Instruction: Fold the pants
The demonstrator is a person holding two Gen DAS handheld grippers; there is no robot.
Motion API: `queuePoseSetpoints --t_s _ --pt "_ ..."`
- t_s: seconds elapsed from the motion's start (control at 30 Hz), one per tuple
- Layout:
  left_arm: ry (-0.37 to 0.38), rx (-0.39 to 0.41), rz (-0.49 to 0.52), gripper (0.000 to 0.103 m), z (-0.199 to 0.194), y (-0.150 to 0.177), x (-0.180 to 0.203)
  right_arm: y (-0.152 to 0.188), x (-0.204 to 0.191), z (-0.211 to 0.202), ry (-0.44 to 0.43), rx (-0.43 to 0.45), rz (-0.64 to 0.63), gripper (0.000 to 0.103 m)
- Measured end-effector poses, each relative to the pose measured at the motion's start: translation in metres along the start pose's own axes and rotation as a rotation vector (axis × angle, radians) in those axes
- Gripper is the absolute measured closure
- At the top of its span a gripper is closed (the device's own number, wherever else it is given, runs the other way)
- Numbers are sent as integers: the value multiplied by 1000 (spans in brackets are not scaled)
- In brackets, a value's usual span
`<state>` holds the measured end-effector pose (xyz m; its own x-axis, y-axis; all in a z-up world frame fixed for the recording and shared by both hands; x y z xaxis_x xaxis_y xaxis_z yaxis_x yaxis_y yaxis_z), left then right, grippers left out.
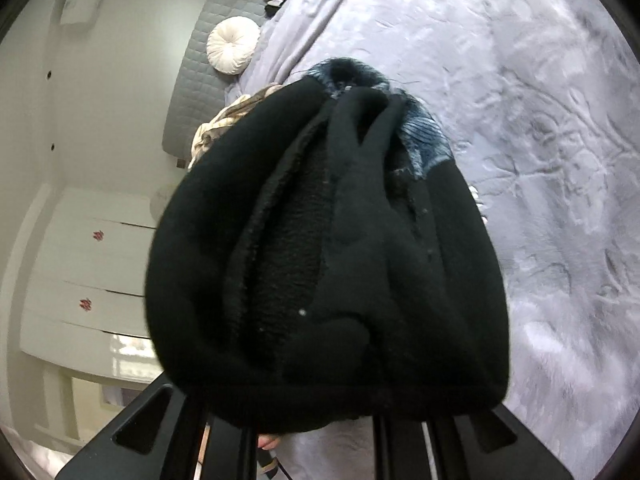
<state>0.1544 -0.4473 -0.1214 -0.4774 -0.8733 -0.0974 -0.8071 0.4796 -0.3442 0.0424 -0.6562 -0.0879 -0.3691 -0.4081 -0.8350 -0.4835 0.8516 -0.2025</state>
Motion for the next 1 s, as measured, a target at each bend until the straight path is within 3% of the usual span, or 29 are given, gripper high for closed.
queuePoseSetpoints --t_s 0.17,0.3,0.5,0.67,0.83,0.93,1.0 --pt "24 26 -2 28 -19 8 -26 6 -46 1 75 3 -117 89" --pt "47 37 -29 28 -28 18 -68 23 -92 12 168 8 -258 89" --pt "39 41 -77 28 -38 46 -145 68 -162 63 294 -8 -447 88" --pt "-29 3 -156 28 -33 83 -231 134 -199 146 425 -88 -590 82" --pt "-84 -55 -250 28 -23 120 -308 229 -186 230 670 -201 -774 73" --pt "-56 -44 -258 28 -24 130 -334 260 -185 250 820 -193 -932 53" --pt "-31 -28 -248 28 -28 132 -342 283 -205 254 829 -201 -1073 47"
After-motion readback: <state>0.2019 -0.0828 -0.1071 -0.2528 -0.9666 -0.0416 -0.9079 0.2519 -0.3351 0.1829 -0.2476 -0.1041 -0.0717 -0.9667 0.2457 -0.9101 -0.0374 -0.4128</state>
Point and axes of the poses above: each gripper's, at about its wrist camera, not at the fingertips, and z roughly the way its jaws point, x to its right, y to its underside, the point moved 2 cm from there along z, roughly the way its jaws point, and after that the axes turned 5 degrees about x, right-handed, at the moved point
